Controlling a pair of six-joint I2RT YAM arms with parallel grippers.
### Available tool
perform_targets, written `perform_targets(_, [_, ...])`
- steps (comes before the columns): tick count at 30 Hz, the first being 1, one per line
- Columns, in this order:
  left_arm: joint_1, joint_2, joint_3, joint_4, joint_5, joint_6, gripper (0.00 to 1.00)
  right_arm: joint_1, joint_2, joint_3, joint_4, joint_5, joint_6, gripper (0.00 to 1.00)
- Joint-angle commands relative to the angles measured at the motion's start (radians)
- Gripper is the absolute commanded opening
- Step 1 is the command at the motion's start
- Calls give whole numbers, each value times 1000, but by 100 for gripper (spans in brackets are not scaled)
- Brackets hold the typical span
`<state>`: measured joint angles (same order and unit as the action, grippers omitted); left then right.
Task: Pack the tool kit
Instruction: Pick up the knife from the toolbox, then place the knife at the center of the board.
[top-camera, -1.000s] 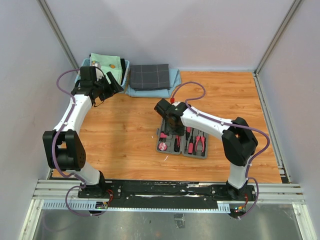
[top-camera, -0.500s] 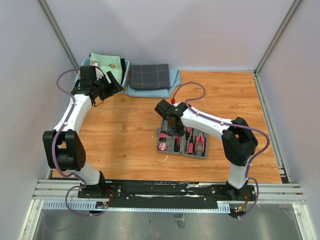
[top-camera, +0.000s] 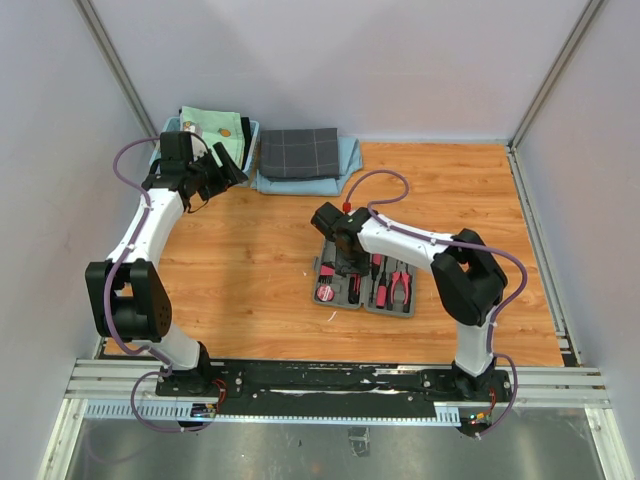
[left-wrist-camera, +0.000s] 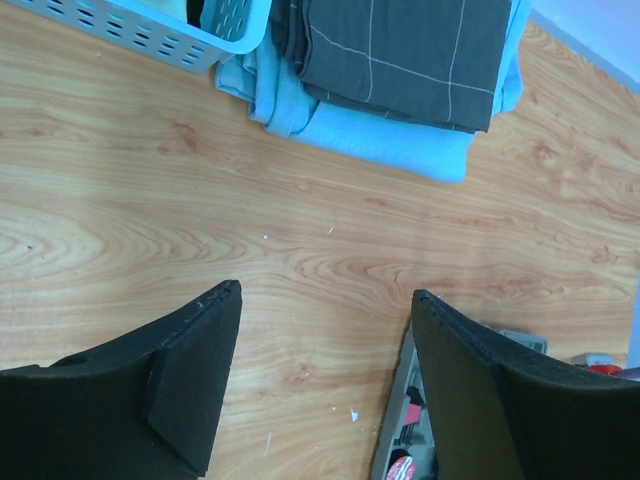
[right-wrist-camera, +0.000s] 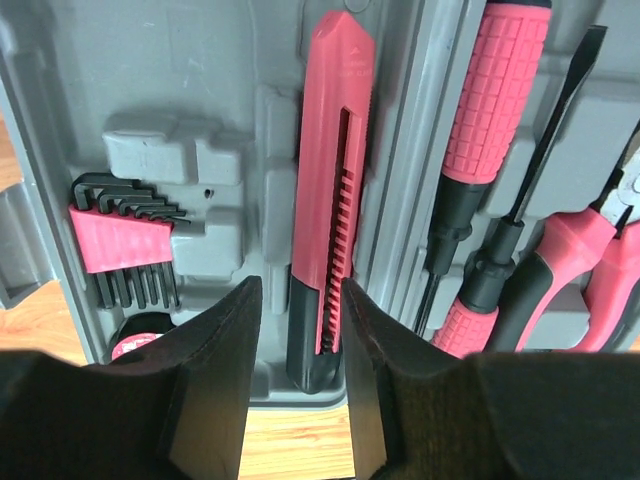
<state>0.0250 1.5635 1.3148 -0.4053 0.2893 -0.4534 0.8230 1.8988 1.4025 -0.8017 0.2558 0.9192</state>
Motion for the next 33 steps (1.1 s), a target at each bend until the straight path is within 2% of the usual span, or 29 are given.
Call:
perform_targets(1, [6,-17,26,13,15,-2,73,-12,33,-17,-1,-14,-8,38])
perform_targets(8, [5,-15,23,13,18,-7,73,-22,42,-48,11,-50,0,30])
perform_targets(12, [5,-10,27,13,22,-8,73,-24,26,-45,17,-60,-7,9])
perform_targets(13, [5,-10,28,13,21,-9,73,-24,16,-37,17,-56,-10,7])
perform_targets(24, [6,-1,34,14,26,-9,73,-56,-104,175,-80,63,-72,1])
perform_targets(28, [5,2,44,14,30,-11,73,-152,-104,200,-85,96,-124,1])
perform_targets(33, [6,2,57,13,32,-10,73,-299,-16,254,-86,130,-221,1])
